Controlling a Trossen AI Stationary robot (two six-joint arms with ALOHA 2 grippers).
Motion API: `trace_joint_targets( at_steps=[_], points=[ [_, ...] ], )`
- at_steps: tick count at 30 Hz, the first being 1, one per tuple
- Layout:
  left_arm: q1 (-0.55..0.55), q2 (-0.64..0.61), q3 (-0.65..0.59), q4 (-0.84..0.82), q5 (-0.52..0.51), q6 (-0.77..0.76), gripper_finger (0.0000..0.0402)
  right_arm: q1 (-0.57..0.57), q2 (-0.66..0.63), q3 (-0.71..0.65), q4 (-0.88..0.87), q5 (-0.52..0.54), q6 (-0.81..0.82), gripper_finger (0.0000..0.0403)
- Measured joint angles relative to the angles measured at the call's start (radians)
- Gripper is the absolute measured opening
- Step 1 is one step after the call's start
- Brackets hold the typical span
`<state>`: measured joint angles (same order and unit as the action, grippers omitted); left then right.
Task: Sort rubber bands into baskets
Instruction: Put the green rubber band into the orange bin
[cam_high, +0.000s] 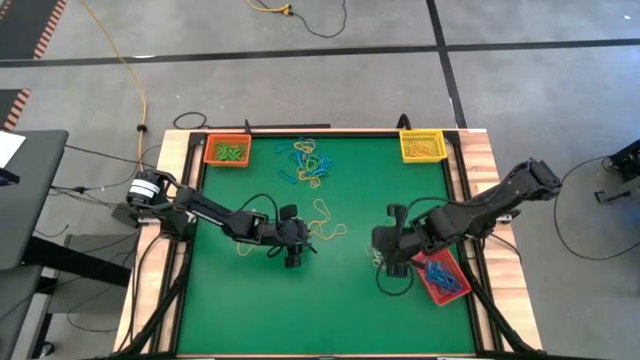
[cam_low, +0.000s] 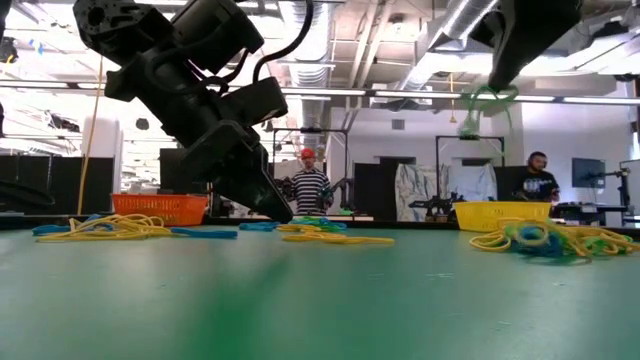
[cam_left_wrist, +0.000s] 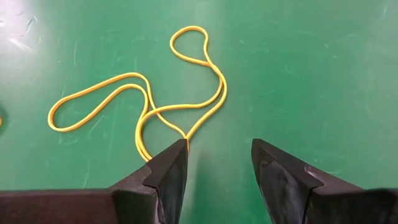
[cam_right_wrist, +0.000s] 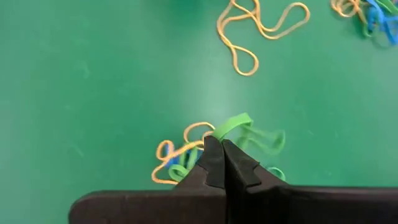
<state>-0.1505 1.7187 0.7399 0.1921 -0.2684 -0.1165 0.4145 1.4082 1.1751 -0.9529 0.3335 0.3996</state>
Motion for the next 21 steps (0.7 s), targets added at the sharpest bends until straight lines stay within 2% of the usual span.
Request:
trace_joint_targets(
  at_steps=[3,8,14,17,21],
  points=[
    [0.000,0.000,0.000,0.000,0.000,0.000,0.0169,0.000,0.000,0.000,-0.029,0.023,0.011,0.0012],
    [0.000,0.000,0.000,0.000,-0.006,0.000,0.0169,0.001,0.000,0.000,-0.051,0.118,0.011,0.0013],
    [0.000,0.000,0.000,0.005,-0.053,0.000,0.0169,0.003,0.000,-0.001,-0.036,0.141,-0.009,0.0013],
    [-0.004,0.000,0.000,0.059,-0.094,0.012,0.0169,0.011,0.000,-0.001,0.023,0.141,-0.051,0.0013],
    [-0.009,0.000,0.000,0.194,-0.069,0.063,0.0169,0.018,0.000,-0.001,0.117,0.136,-0.131,0.0013]
  ],
)
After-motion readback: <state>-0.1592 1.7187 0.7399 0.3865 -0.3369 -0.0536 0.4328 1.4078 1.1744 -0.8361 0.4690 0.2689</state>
